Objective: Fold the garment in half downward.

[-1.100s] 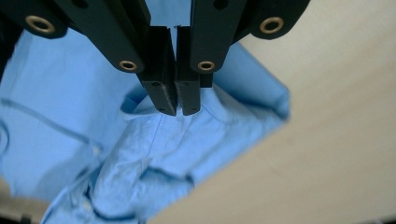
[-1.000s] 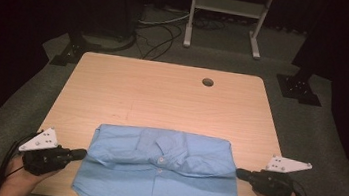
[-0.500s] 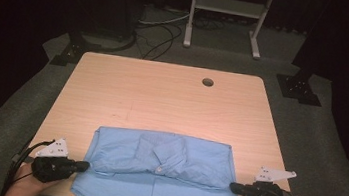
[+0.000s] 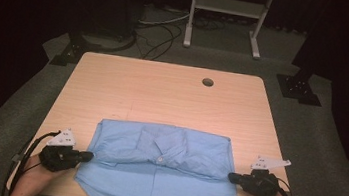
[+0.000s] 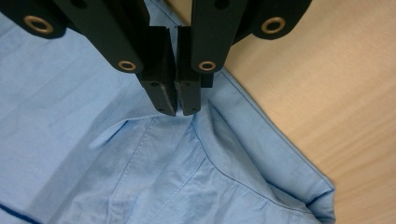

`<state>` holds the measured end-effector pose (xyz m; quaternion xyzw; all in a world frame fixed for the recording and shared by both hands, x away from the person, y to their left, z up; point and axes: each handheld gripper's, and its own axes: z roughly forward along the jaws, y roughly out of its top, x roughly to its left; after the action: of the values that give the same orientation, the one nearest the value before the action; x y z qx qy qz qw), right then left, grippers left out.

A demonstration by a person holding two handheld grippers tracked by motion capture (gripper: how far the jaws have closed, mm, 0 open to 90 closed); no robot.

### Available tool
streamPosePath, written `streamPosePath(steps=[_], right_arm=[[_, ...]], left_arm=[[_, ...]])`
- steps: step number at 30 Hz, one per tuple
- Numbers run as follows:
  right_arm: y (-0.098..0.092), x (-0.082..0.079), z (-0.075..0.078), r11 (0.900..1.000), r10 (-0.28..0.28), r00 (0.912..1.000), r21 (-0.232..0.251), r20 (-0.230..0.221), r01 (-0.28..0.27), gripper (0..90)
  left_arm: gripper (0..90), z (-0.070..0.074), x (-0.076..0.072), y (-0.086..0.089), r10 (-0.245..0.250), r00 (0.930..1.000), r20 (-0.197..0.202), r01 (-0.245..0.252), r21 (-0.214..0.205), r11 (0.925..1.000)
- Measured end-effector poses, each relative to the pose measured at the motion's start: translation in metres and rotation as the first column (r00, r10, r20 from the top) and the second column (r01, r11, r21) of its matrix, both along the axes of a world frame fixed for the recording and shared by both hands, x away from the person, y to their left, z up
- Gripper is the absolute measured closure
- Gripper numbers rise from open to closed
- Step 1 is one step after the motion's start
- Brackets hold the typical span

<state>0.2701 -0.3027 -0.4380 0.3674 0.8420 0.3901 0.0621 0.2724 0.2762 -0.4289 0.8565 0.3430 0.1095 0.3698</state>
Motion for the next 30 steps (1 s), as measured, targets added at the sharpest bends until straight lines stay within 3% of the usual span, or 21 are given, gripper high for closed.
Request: streamPosePath(steps=[3, 10, 19, 21, 22, 26, 30], right_arm=[[0.002, 0.009, 0.001, 0.9999, -0.013, 0.9999, -0.011, 0.000, 0.013, 87.6], [0.005, 0.028, 0.003, 0.9971, -0.066, 0.9978, -0.038, 0.007, 0.066, 87.5], [0.007, 0.030, 0.003, 0.9959, -0.070, 0.9968, -0.055, 0.039, 0.072, 85.5], [0.007, 0.029, 0.003, 0.9970, -0.059, 0.9974, -0.047, 0.041, 0.061, 77.8], [0.007, 0.029, 0.002, 0.9978, -0.054, 0.9978, -0.038, 0.039, 0.055, 74.5], [0.007, 0.025, 0.002, 0.9985, -0.045, 0.9975, -0.029, 0.055, 0.046, 60.4], [0.006, 0.024, 0.003, 0.9971, -0.061, 0.9947, -0.040, 0.083, 0.065, 34.6]], left_arm=[[86.3, 0.002, 0.011, -0.004, 0.014, 0.9999, 0.000, -0.014, 0.022, 0.9997], [86.1, 0.002, 0.035, -0.008, 0.046, 0.9988, -0.013, -0.046, 0.019, 0.9988], [84.2, 0.002, 0.035, -0.010, 0.050, 0.9987, 0.000, -0.050, 0.026, 0.9984], [78.6, 0.002, 0.034, -0.009, 0.039, 0.9992, -0.011, -0.039, 0.011, 0.9992], [71.7, 0.002, 0.034, -0.009, 0.028, 0.9994, -0.020, -0.028, 0.000, 0.9996], [58.5, 0.004, 0.030, -0.009, 0.016, 0.9998, -0.008, -0.017, -0.016, 0.9997], [42.6, 0.007, 0.027, -0.010, 0.011, 0.9999, 0.005, -0.011, -0.031, 0.9995]])
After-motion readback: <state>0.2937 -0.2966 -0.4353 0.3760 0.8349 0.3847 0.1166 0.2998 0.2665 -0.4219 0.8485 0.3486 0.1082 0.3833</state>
